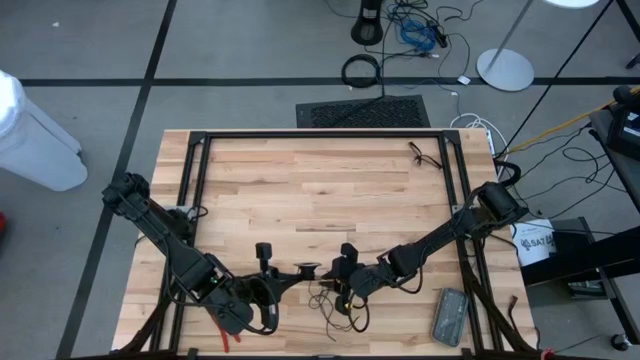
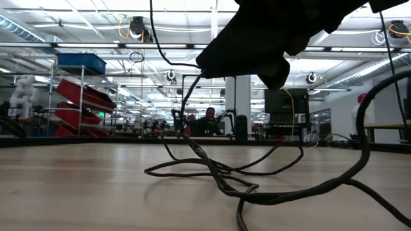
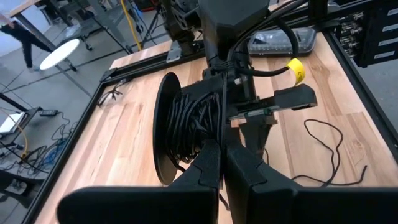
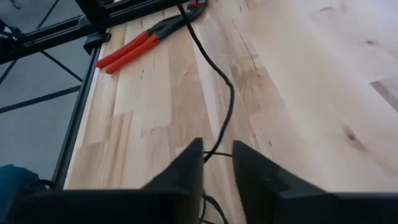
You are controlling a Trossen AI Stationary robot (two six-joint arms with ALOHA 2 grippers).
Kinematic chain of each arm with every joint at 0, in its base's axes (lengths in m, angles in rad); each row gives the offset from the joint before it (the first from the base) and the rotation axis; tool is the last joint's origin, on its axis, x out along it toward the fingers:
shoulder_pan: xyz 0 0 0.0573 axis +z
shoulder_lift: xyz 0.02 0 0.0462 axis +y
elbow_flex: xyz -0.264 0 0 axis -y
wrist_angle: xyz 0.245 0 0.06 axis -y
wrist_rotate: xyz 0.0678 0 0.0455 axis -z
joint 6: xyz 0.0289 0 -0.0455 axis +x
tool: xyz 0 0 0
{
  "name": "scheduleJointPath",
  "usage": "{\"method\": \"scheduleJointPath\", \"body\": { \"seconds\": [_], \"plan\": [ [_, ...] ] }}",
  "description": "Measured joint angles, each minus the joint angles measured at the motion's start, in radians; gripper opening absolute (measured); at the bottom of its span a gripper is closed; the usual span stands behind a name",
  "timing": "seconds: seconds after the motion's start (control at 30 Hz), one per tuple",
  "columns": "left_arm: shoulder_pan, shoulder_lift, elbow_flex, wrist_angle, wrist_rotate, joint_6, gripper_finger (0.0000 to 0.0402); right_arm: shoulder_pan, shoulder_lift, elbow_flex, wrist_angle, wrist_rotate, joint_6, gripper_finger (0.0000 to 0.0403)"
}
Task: Coil cords
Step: Coil the black wire onto the black spool
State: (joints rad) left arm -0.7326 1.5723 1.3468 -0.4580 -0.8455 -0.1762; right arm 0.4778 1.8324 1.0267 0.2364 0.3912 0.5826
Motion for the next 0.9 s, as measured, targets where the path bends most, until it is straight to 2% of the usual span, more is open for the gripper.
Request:
{"method": "scheduleJointPath", "body": {
  "seconds": [0.13, 0.37, 0.6, 0.9],
  "plan": [
    [0.000, 0.000, 0.000, 0.000, 0.000, 0.000, 0.0010, 0.000, 0.000, 0.000, 0.000, 0.000, -0.034, 0.0009],
    [0.000, 0.000, 0.000, 0.001, 0.000, -0.001, 0.0010, 0.000, -0.008, 0.000, -0.004, -0.082, -0.045, 0.0002],
    [0.000, 0.000, 0.000, 0.001, 0.000, -0.002, 0.0010, 0.003, -0.028, 0.000, -0.006, -0.134, -0.021, 0.0042],
    [0.000, 0.000, 0.000, 0.000, -0.001, 0.007, 0.0010, 0.003, -0.026, 0.000, -0.024, -0.096, -0.001, 0.0119]
  ]
}}
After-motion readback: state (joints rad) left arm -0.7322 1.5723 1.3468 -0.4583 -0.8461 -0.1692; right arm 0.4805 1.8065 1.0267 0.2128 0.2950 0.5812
